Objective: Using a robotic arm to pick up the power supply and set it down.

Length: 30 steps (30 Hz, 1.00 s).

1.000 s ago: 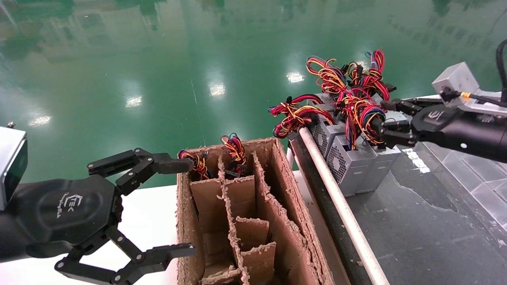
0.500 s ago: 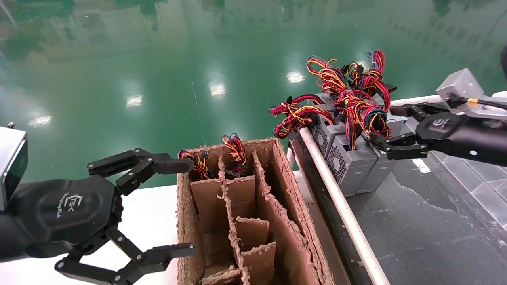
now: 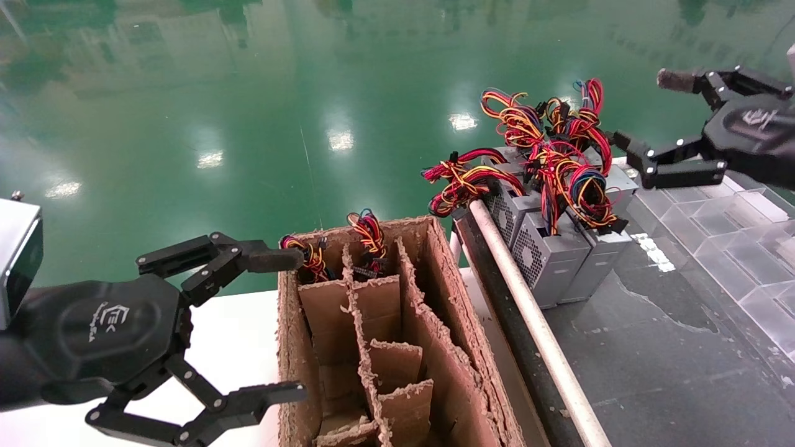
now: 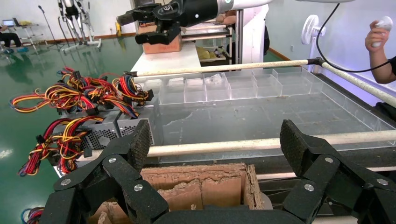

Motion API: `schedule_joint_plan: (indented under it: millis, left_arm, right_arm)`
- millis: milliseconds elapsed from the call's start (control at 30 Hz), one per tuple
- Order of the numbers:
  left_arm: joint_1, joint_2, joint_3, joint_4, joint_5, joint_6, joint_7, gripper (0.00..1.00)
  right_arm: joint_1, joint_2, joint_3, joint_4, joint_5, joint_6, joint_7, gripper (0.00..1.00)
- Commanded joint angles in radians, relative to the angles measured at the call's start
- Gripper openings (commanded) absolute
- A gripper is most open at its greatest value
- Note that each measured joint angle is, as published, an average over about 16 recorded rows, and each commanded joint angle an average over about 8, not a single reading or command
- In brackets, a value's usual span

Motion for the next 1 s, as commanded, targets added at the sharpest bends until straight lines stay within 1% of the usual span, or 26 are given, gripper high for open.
schedule_joint_plan:
  millis: [33, 1000]
  left_arm:
    - [0.000, 0.000, 0.000, 0.000, 0.000, 0.000, 0.000, 1.00]
    - [0.000, 0.000, 0.000, 0.000, 0.000, 0.000, 0.000, 1.00]
  right_arm:
    - [-0.011, 0.011, 0.020, 0.025, 0.017, -0.003, -0.016, 1.00]
    - [-0.310, -0.076, 0.470, 0.160, -0.165, -0.316, 0.175, 1.00]
